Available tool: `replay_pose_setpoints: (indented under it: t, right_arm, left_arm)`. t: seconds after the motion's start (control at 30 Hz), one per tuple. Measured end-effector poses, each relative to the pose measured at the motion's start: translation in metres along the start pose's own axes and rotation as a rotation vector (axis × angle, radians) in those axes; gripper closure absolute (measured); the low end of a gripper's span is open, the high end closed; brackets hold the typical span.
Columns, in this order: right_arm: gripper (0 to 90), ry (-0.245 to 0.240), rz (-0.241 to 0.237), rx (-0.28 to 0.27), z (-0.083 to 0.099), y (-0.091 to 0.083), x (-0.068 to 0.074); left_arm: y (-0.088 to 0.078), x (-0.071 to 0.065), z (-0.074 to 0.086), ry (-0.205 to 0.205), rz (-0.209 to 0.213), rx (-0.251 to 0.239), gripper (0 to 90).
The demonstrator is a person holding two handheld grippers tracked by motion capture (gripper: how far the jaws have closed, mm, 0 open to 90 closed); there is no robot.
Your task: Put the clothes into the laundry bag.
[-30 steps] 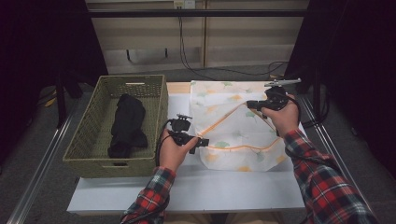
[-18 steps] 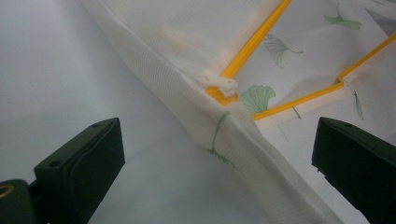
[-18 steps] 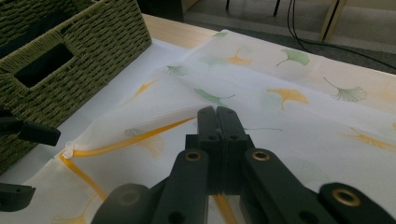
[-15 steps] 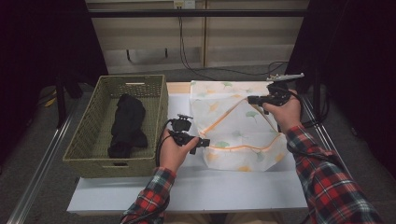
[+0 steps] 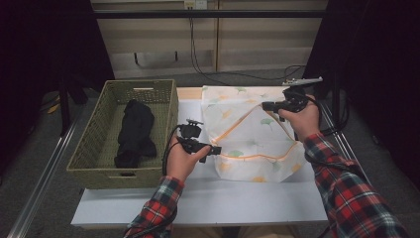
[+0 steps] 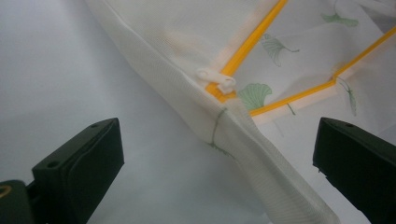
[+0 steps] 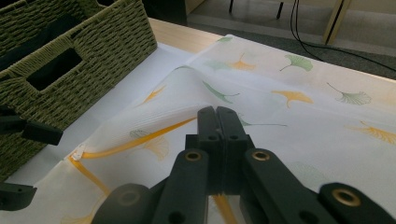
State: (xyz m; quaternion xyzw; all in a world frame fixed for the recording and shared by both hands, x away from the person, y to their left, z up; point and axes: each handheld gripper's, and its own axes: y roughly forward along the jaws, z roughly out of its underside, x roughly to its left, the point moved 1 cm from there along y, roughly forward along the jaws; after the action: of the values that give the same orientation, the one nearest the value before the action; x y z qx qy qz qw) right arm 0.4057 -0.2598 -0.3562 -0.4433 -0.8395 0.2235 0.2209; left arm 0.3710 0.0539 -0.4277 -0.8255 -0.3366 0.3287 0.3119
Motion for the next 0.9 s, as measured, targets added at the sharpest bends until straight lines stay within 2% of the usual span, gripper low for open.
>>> replay_pose_setpoints:
  t: [0.3,0.33,0.5,0.9]
  right_arm:
    - [90.0,-0.014,-0.003,0.011,0.0,0.003,0.001]
    - [90.0,-0.012,-0.004,0.01,0.0,0.003,0.001]
    - [90.0,-0.021,-0.006,0.011,0.0,0.004,0.002]
    - [90.0,-0.021,-0.011,0.012,0.002,0.003,0.002]
  left_arm:
    - [-0.017,0.001,-0.023,0.013,0.011,-0.017,1.6]
    - [-0.018,0.001,-0.026,0.001,0.012,-0.021,1.6]
    - [-0.026,0.005,-0.038,0.015,0.002,-0.015,1.6]
    - [-0.04,0.013,-0.055,0.019,-0.02,-0.015,1.6]
